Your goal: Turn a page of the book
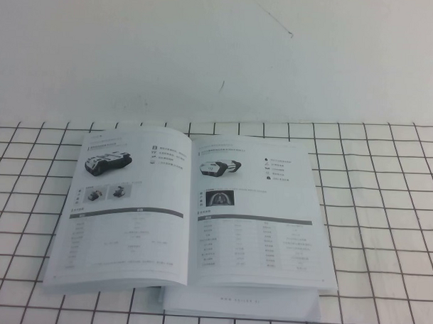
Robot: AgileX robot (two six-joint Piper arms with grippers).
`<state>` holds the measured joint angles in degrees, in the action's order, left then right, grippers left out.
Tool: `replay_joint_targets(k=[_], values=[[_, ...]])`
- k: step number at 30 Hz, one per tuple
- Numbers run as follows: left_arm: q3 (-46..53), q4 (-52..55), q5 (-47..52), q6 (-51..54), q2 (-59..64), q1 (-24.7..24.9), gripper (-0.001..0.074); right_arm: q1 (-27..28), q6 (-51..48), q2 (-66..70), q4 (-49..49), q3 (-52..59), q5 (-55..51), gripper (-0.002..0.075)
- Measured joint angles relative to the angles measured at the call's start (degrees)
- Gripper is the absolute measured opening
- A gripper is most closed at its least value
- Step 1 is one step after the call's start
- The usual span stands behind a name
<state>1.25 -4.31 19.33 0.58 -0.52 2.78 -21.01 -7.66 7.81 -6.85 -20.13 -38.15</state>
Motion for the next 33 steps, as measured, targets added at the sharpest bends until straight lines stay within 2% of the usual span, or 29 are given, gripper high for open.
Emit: replay_joint_targets(k=[4,11,33], values=[[0.0,0.0,0.0,0.0,0.0,0.4,-0.0002,0.0,0.0,0.0,0.0,0.0,0.0,0.0000],[0.0,0.1,0.0,-0.1,0.0,4.0,-0.0002,0.0,0.0,0.0,0.0,0.0,0.0,0.0000],[0.0,0.2,0.0,0.0,0.0,4.0,-0.0002,0.0,0.0,0.0,0.0,0.0,0.0,0.0000]])
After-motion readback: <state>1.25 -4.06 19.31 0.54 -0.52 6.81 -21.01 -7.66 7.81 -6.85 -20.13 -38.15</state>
